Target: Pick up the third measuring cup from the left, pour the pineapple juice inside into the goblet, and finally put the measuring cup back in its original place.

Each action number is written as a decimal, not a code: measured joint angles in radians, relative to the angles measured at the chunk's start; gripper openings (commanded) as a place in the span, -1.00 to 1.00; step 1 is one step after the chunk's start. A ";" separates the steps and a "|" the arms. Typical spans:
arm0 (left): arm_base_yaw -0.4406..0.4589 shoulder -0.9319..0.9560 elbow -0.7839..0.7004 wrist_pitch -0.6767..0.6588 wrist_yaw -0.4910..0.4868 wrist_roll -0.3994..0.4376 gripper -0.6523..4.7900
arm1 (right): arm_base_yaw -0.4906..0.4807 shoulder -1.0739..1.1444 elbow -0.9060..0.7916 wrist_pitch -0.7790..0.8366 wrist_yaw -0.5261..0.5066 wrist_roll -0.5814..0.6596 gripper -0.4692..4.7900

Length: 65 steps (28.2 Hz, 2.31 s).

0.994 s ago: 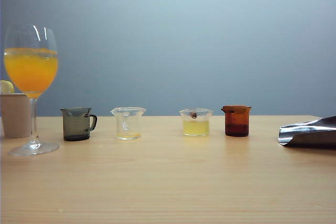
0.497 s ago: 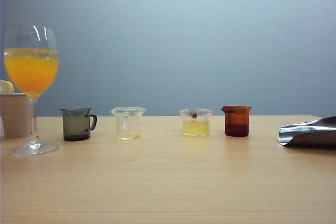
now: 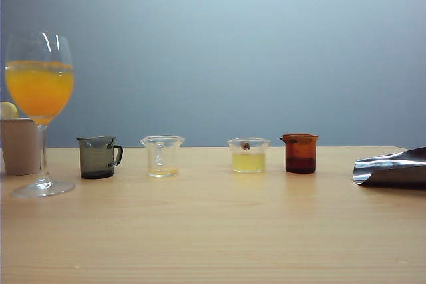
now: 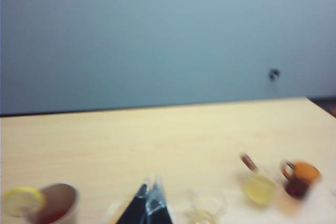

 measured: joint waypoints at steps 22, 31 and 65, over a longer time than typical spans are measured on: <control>-0.262 0.167 0.146 -0.125 -0.071 0.021 -0.78 | 0.509 0.345 0.005 0.143 0.236 0.064 -0.83; -0.262 0.167 0.146 -0.125 -0.072 0.021 -0.78 | 0.525 0.610 0.000 0.261 0.227 0.153 -0.83; -0.262 0.166 0.146 -0.125 -0.066 0.021 -0.78 | 0.660 1.454 0.196 0.915 0.555 0.217 1.00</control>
